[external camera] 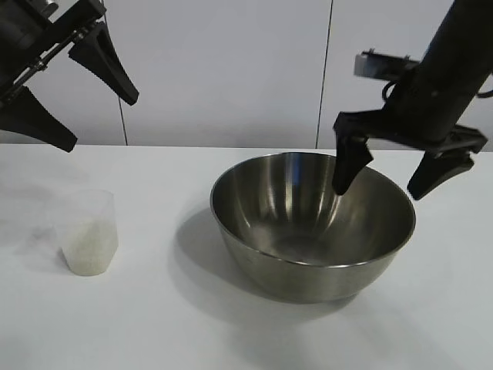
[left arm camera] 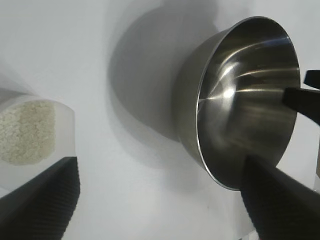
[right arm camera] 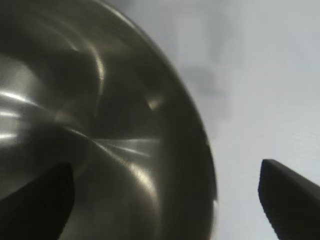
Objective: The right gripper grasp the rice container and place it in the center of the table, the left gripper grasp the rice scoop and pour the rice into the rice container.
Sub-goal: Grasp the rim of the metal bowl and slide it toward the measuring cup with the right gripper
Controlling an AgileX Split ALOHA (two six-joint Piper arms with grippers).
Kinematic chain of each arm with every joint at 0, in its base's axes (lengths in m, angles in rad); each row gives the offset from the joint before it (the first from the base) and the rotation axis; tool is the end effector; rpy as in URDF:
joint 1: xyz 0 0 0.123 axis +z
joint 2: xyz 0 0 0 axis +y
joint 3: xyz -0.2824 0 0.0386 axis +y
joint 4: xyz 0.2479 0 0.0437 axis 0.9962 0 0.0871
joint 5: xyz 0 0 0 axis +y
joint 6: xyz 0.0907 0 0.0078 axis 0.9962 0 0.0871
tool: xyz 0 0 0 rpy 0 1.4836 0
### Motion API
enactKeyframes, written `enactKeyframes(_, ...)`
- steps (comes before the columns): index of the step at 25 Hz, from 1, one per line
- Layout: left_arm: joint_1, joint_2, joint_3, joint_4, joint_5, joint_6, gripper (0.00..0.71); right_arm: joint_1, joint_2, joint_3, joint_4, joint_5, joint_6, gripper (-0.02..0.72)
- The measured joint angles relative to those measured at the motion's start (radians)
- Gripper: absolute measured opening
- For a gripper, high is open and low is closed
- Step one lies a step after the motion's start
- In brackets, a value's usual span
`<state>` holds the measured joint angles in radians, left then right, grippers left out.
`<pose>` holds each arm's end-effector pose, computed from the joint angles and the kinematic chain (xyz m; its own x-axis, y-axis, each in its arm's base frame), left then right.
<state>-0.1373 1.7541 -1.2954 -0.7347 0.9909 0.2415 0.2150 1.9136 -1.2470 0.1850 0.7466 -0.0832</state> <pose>0.3465 -0.0995 0.2523 -0.9739 -0.0463 -0.2224 0.0962 0.8027 -0.5885 0.3646 0.0913 0.1696 -0.9574 -0.1550 -0.2439 -0.1915 0.9723 0.1341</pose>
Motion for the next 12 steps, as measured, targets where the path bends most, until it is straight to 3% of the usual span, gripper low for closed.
enactKeyframes(4,0.0,0.0,0.0,0.0,0.0,0.0,0.631,0.002,0.075,0.0,-0.007,-0.012,0.013,0.657)
enactKeyframes(6,0.0,0.0,0.0,0.0,-0.001,0.0,0.631,0.002,0.087,0.0,-0.009,-0.013,0.022,0.53)
enactKeyframes(9,0.0,0.0,0.0,0.0,-0.002,0.0,0.631,0.002,0.088,0.0,-0.006,-0.023,0.036,0.222)
enactKeyframes(12,0.0,0.0,0.0,0.0,-0.004,0.0,0.631,0.004,0.088,-0.001,-0.001,-0.029,0.039,0.057)
